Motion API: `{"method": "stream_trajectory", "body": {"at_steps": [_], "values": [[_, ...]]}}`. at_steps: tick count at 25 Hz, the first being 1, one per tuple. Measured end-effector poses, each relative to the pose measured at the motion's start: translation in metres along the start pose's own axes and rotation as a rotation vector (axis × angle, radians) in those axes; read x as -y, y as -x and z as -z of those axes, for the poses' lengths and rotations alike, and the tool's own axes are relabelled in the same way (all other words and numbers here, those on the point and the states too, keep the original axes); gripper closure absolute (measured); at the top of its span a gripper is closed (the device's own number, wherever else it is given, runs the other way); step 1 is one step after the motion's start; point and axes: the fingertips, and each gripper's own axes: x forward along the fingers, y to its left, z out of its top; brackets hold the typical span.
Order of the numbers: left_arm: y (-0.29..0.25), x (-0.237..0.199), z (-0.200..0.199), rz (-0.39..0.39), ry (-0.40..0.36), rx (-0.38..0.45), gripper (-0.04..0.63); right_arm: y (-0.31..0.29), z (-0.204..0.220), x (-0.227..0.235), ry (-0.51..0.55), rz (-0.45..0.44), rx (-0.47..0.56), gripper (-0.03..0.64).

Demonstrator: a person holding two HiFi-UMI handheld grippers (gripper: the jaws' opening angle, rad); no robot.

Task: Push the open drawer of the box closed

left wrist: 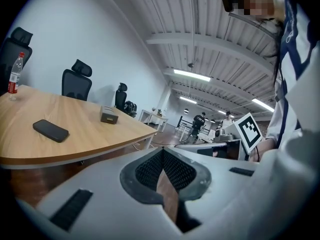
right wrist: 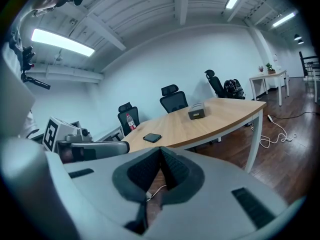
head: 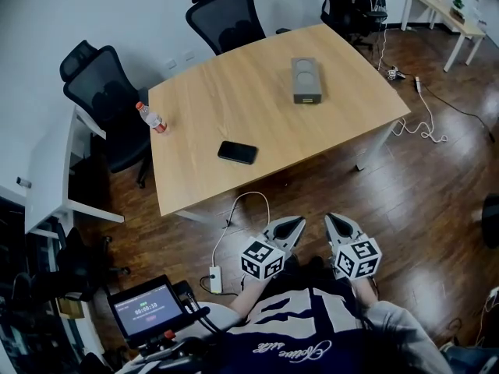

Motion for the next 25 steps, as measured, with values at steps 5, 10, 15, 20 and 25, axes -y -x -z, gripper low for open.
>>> {"method": "stream_trajectory", "body": {"at_steps": [5,10,15,20,25], "values": [[0.0,0.011,0.002,-0.005,0.002,-0.002,0.594,0.01,-0.003,-0.004,0.008,-0.022,0.004,0.62],[0.004,0.02,0.005,-0.015,0.0,0.003,0.594,0.016,-0.001,-0.01,0.016,-0.065,0.004,0.62],[0.014,0.014,0.007,-0.048,0.004,0.006,0.594,0.012,0.002,-0.02,0.046,-0.092,-0.009,0.62],[0.02,0.012,0.009,-0.063,0.01,0.011,0.594,0.012,0.004,-0.025,0.054,-0.105,-0.012,0.62],[0.02,0.015,0.009,-0.056,0.006,0.008,0.594,0.013,0.004,-0.025,0.054,-0.103,-0.013,0.62]]}}
